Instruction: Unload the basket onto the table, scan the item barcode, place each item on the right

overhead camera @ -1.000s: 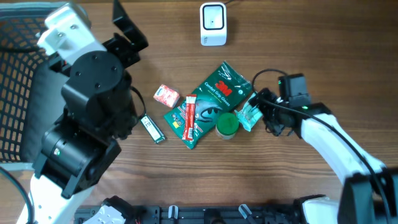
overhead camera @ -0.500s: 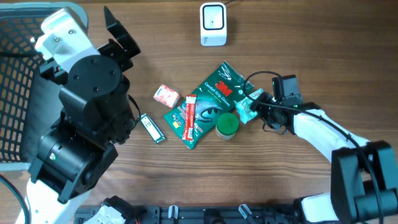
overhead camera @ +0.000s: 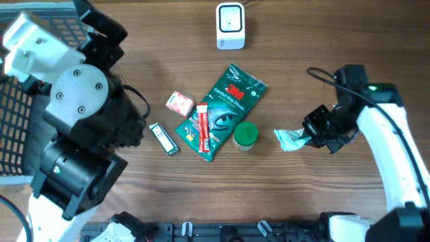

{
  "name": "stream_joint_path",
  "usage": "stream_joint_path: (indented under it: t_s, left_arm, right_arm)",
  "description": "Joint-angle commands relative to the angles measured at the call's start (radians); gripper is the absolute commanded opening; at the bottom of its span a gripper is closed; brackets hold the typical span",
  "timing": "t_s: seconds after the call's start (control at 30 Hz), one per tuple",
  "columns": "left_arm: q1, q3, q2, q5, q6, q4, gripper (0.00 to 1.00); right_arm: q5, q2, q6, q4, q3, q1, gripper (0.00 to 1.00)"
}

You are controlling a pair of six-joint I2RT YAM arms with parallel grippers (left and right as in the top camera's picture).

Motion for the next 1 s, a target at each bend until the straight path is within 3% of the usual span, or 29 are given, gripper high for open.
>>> stream_joint_path:
  t_s: [0.0, 0.07, 0.23, 0.53, 0.7, 0.9, 0.97]
  left_arm:
    - [0.001, 0.002, -0.006, -0.051, 0.003, 0.0, 1.0]
    - [0.001, 0.002, -0.006, -0.051, 0.002, -0.006, 1.0]
    - [0.001, 0.001, -0.006, -0.051, 0.002, -0.037, 1.0]
    - [0.001, -0.006, -0.015, -0.043, -0.006, -0.044, 1.0]
    - [0.001, -0.006, -0.126, 0.043, -0.005, -0.045, 1.0]
    - [0.001, -0.006, -0.374, 0.146, -0.005, -0.065, 1.0]
    - [0.001, -0.006, -0.413, 0.178, -0.005, -0.083, 1.0]
  right_arm:
    - [-0.312, -0.013, 0.038, -0.092, 0.022, -0.013, 0.05]
    - [-0.389, 0.002, 0.113, -0.196, 0.021, -0.013, 0.05]
    - [-0.426, 0.045, 0.027, -0.288, 0.021, -0.013, 0.04]
    - [-0.596, 0.13, 0.082, -0.241, 0.021, -0.014, 0.04]
    - [-0.669, 0.163, 0.003, -0.262, 0.021, -0.058, 0.04]
    - [-0.652, 0.163, -0.231, -0.292, 0.021, -0.164, 0.05]
    - [-0.636, 0.163, -0.228, -0.292, 0.021, -0.164, 0.04]
